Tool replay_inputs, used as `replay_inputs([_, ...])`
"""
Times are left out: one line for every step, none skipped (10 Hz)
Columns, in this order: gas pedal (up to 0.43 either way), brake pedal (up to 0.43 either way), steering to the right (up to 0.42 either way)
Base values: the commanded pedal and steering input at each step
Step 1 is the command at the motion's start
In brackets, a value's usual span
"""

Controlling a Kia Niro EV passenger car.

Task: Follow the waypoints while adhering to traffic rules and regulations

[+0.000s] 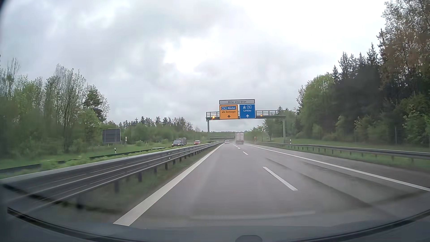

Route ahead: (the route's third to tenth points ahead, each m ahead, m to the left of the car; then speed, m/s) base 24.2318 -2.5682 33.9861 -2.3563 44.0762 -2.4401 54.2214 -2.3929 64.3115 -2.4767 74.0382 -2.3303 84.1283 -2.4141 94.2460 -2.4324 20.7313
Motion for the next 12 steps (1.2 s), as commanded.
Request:
replay_inputs([0.11,0.0,-0.001])
replay_inputs([0.11,0.0,-0.001])
replay_inputs([0.11,0.0,-0.001])
replay_inputs([0.11,0.0,-0.001])
replay_inputs([0.11,0.0,-0.001])
replay_inputs([0.118,0.0,-0.001])
replay_inputs([0.26,0.0,-0.001])
replay_inputs([0.28,0.0,-0.001])
replay_inputs([0.311,0.0,-0.001])
replay_inputs([0.311,0.0,-0.001])
replay_inputs([0.311,0.0,-0.001])
replay_inputs([0.311,0.0,-0.001])
